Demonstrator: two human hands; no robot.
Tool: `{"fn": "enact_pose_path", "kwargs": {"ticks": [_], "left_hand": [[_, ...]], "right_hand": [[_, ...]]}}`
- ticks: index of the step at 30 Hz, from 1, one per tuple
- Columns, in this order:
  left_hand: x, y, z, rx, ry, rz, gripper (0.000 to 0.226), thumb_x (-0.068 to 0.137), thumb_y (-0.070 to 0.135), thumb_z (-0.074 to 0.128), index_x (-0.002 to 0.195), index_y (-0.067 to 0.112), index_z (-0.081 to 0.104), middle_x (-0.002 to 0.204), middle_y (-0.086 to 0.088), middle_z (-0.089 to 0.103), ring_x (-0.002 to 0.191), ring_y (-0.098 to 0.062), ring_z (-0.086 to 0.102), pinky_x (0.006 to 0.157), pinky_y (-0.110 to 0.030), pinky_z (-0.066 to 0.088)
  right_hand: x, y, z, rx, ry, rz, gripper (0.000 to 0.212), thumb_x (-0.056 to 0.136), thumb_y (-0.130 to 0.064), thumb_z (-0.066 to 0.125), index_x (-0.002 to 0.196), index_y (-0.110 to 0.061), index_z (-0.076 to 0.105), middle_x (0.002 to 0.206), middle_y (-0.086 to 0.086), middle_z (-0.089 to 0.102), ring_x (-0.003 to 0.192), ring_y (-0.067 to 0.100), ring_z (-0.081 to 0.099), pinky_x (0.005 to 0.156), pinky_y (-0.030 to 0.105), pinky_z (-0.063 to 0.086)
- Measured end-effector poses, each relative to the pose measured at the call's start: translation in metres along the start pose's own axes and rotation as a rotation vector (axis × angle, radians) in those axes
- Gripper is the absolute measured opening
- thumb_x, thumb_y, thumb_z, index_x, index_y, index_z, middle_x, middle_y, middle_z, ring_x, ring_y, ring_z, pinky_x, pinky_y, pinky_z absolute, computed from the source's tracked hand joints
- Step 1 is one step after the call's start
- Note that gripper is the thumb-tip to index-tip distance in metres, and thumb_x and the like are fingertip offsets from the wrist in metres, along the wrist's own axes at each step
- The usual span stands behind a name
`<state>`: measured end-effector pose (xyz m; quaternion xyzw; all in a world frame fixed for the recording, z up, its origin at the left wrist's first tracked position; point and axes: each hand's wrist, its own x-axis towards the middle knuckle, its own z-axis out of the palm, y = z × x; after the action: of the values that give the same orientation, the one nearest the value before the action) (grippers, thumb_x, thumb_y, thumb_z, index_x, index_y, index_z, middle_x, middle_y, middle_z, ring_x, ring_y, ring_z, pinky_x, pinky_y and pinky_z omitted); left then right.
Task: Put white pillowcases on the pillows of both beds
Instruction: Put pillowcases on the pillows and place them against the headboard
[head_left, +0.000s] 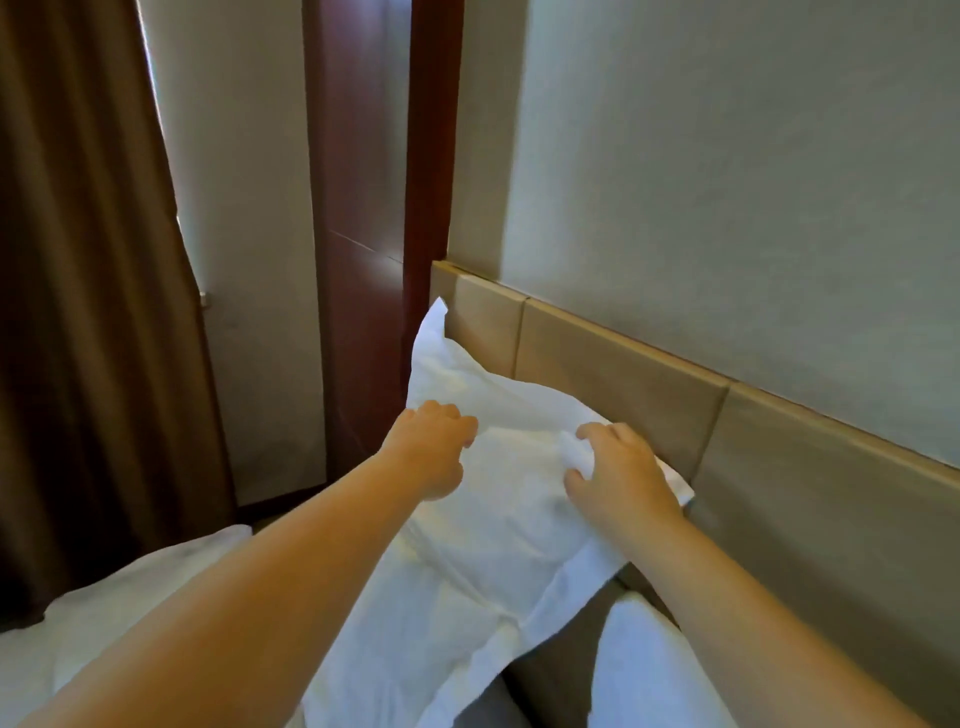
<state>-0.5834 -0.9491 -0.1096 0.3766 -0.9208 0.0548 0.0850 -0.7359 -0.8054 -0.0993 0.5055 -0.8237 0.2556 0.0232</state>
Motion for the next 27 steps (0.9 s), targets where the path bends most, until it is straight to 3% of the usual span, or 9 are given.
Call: {"fn": "enact_pose_path", "kwargs": {"ticks": [4, 7, 9, 12, 14, 16, 18, 20, 27], "left_hand": [[0.051, -0.053, 0.017, 0.021, 0.091, -0.03, 0.046, 0.087, 0.012, 0.056, 0.13, 0.024, 0.044, 0.125, -0.003, 0.047, 0.11, -0.025, 0.048, 0.092, -0.039, 0.046], [0.076, -0.073, 0.04, 0.053, 0.156, 0.006, 0.07, 0.082, 0.004, 0.062, 0.141, 0.027, 0.031, 0.138, -0.004, 0.036, 0.108, -0.025, 0.049, 0.084, -0.04, 0.051], [0.087, -0.078, 0.059, 0.116, 0.164, 0.063, 0.091, 0.079, 0.003, 0.066, 0.148, 0.032, 0.015, 0.15, -0.006, 0.022, 0.112, -0.026, 0.047, 0.079, -0.037, 0.054], [0.093, -0.077, 0.081, 0.224, 0.164, 0.181, 0.114, 0.077, 0.007, 0.075, 0.149, 0.041, -0.006, 0.158, -0.009, 0.004, 0.118, -0.027, 0.045, 0.077, -0.033, 0.056], [0.091, -0.078, 0.091, 0.272, 0.119, 0.214, 0.106, 0.079, 0.014, 0.076, 0.149, 0.042, 0.001, 0.159, -0.009, 0.0, 0.122, -0.029, 0.043, 0.082, -0.033, 0.055], [0.084, -0.082, 0.096, 0.283, 0.029, 0.176, 0.078, 0.084, 0.017, 0.071, 0.144, 0.037, 0.025, 0.158, -0.009, 0.005, 0.122, -0.03, 0.041, 0.085, -0.037, 0.053], [0.073, -0.086, 0.096, 0.277, -0.068, 0.116, 0.054, 0.087, 0.021, 0.067, 0.134, 0.029, 0.042, 0.146, -0.006, 0.029, 0.115, -0.029, 0.047, 0.088, -0.042, 0.053], [0.064, -0.087, 0.092, 0.259, -0.104, 0.049, 0.045, 0.089, 0.023, 0.066, 0.131, 0.024, 0.049, 0.133, -0.004, 0.043, 0.112, -0.028, 0.051, 0.093, -0.043, 0.052], [0.044, -0.087, -0.018, 0.275, 0.151, -0.081, 0.04, 0.086, 0.024, 0.071, 0.124, 0.019, 0.06, 0.122, -0.005, 0.057, 0.109, -0.025, 0.056, 0.097, -0.039, 0.048]], "right_hand": [[0.073, -0.019, 0.062, -0.22, 0.041, -0.01, 0.079, 0.078, -0.056, 0.063, 0.139, -0.014, 0.034, 0.141, 0.008, 0.043, 0.131, 0.029, 0.037, 0.106, 0.039, 0.033], [0.09, -0.028, 0.105, -0.319, -0.105, 0.153, 0.105, 0.067, -0.071, 0.063, 0.144, -0.011, 0.025, 0.145, 0.011, 0.039, 0.134, 0.033, 0.035, 0.109, 0.046, 0.027], [0.09, -0.032, 0.129, -0.418, -0.14, 0.168, 0.087, 0.071, -0.064, 0.066, 0.134, -0.011, 0.038, 0.135, 0.01, 0.049, 0.124, 0.03, 0.046, 0.103, 0.042, 0.035], [0.08, -0.036, 0.154, -0.368, -0.198, 0.043, 0.033, 0.085, -0.03, 0.063, 0.113, -0.014, 0.056, 0.117, 0.008, 0.061, 0.105, 0.027, 0.058, 0.089, 0.035, 0.045], [0.067, -0.038, 0.167, -0.318, -0.323, -0.05, 0.025, 0.09, -0.017, 0.054, 0.115, -0.012, 0.056, 0.117, 0.008, 0.062, 0.105, 0.027, 0.06, 0.085, 0.03, 0.045], [0.053, -0.039, 0.17, -0.306, -0.382, -0.141, 0.023, 0.093, -0.016, 0.05, 0.115, -0.012, 0.054, 0.116, 0.008, 0.062, 0.104, 0.027, 0.06, 0.077, 0.026, 0.041], [0.043, -0.039, 0.163, -0.272, -0.38, -0.174, 0.02, 0.092, -0.019, 0.048, 0.112, -0.016, 0.053, 0.113, 0.006, 0.061, 0.101, 0.028, 0.059, 0.077, 0.029, 0.044], [0.037, -0.042, 0.15, -0.204, -0.34, -0.178, 0.02, 0.091, -0.019, 0.047, 0.109, -0.016, 0.054, 0.108, 0.006, 0.062, 0.096, 0.029, 0.06, 0.079, 0.034, 0.049], [0.033, -0.088, 0.067, 0.071, -0.196, -0.244, 0.011, 0.087, -0.021, 0.051, 0.094, -0.015, 0.057, 0.088, 0.004, 0.061, 0.078, 0.026, 0.058, 0.065, 0.035, 0.049]]}}
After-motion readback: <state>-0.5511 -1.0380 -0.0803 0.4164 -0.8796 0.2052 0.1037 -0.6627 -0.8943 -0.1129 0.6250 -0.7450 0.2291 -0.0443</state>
